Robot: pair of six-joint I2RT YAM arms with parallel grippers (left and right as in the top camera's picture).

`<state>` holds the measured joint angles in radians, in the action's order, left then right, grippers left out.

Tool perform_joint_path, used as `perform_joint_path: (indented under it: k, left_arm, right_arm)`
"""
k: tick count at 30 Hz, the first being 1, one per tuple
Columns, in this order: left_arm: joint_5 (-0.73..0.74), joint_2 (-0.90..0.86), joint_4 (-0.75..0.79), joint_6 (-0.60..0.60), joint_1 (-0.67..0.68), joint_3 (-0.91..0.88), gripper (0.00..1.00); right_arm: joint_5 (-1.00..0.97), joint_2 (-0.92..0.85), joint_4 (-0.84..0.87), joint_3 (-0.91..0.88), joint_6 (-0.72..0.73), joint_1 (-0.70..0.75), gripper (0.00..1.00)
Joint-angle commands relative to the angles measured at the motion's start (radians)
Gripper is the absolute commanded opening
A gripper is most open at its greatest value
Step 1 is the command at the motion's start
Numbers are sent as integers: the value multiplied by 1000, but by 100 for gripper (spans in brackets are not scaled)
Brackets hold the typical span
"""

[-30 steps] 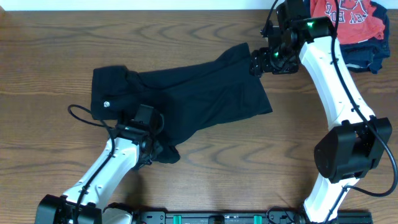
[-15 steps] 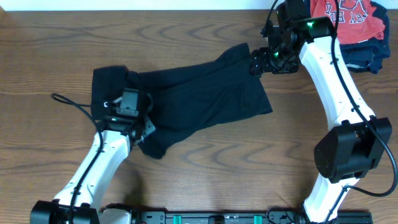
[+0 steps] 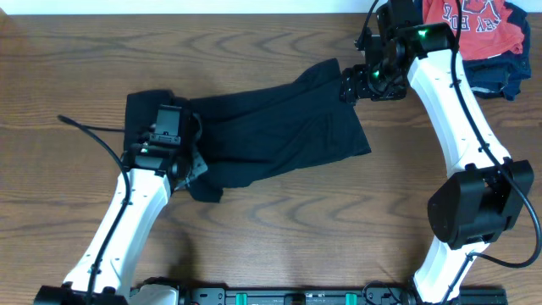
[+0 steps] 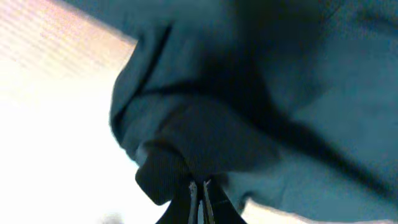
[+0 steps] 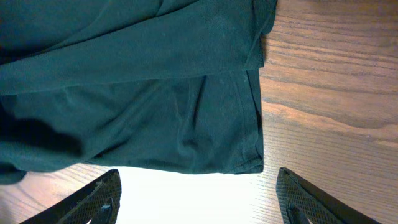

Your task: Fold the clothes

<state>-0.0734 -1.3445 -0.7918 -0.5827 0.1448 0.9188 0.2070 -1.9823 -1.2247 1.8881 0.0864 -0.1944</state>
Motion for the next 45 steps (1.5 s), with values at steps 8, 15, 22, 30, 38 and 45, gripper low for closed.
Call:
perform_joint_path:
  k: [8,15,22,30,38,45]
  left_arm:
    - [173,72,-222,14,-3,19,6]
    - [280,71,-369,30,-3,19,6]
    - [85,71,-224,40,-3,12,6]
    - [-84,23,36,40,-3,-39,98]
    - [-42,20,-22,45,-24,-35,98]
    - [90,169,-269,-25,-32,-35,98]
  right_arm:
    - [6,2,10,-4,-16,-9,77]
    - [6,2,29,-6,-16,-9,77]
    - [7,1,51,-27,-16,-11,77]
    - [7,1,49,-47,-16,-24,77]
    - [6,1,43,-47,-17,-29,77]
    - [6,1,53,-47,-17,-29,78]
